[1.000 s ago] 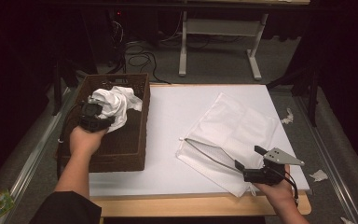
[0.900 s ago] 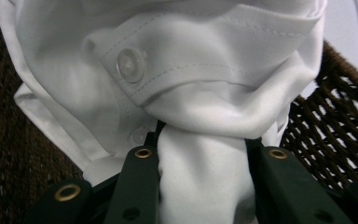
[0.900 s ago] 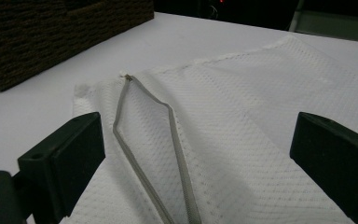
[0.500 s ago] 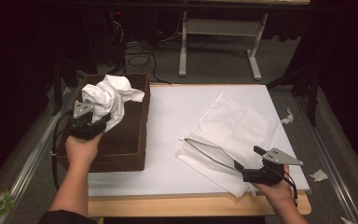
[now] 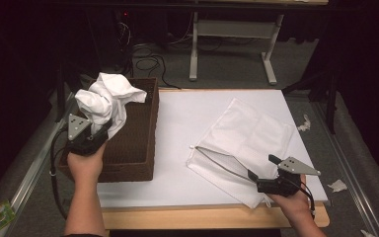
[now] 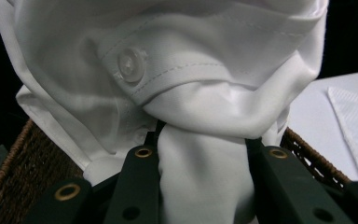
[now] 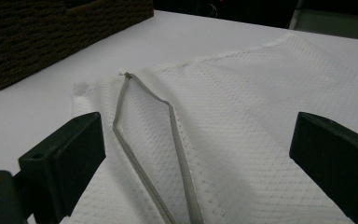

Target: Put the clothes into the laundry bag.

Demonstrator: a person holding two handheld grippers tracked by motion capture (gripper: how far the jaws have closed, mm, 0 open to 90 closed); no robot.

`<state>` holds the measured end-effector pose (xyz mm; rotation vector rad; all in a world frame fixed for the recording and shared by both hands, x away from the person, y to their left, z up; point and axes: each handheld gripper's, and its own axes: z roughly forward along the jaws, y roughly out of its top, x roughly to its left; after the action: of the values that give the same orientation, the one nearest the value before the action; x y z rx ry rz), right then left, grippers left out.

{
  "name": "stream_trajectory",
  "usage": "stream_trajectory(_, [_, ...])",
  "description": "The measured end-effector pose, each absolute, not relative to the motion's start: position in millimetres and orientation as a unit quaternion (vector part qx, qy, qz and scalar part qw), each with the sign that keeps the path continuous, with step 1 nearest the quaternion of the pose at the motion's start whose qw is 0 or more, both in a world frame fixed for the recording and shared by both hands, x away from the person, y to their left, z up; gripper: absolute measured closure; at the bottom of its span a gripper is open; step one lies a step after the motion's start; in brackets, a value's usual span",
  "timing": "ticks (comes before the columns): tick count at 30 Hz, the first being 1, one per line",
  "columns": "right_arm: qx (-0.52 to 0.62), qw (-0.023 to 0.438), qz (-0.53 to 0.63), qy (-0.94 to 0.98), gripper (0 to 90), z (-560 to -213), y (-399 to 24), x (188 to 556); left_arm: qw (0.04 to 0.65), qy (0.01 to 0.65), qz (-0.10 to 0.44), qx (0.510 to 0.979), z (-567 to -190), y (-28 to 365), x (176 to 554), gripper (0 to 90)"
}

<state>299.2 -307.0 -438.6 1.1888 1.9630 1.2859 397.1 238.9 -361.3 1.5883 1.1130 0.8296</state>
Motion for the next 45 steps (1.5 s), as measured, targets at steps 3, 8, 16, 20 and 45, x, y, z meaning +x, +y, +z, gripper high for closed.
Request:
stream_trajectory(3, [0.437, 0.252, 0.471, 0.723, 3.9, -439.8, -306.4, 300.4, 0.506, 0.455, 0.348, 0.645, -361.8, 240.3, 392.9, 70.4])
stream_trajectory(8, [0.44, 0.25, 0.473, 0.721, 3.7, -439.5, -306.0, 299.9, 0.535, 0.434, 0.372, 0.622, -363.2, 239.7, 382.4, 70.2])
stream_trajectory(16, [0.441, 0.251, 0.473, 0.72, 3.8, -440.9, -308.0, 301.2, 0.549, 0.415, 0.359, 0.63, -354.1, 226.5, 376.1, 70.2])
stream_trajectory(20, [0.441, 0.25, 0.474, 0.719, 3.8, -440.8, -308.8, 301.3, 0.567, 0.409, 0.343, 0.627, -353.2, 218.7, 374.5, 70.1])
stream_trajectory(45, [0.439, 0.248, 0.475, 0.721, 4.6, -440.2, -307.6, 300.8, 0.586, 0.304, 0.299, 0.689, -339.2, 119.5, 345.0, 69.9])
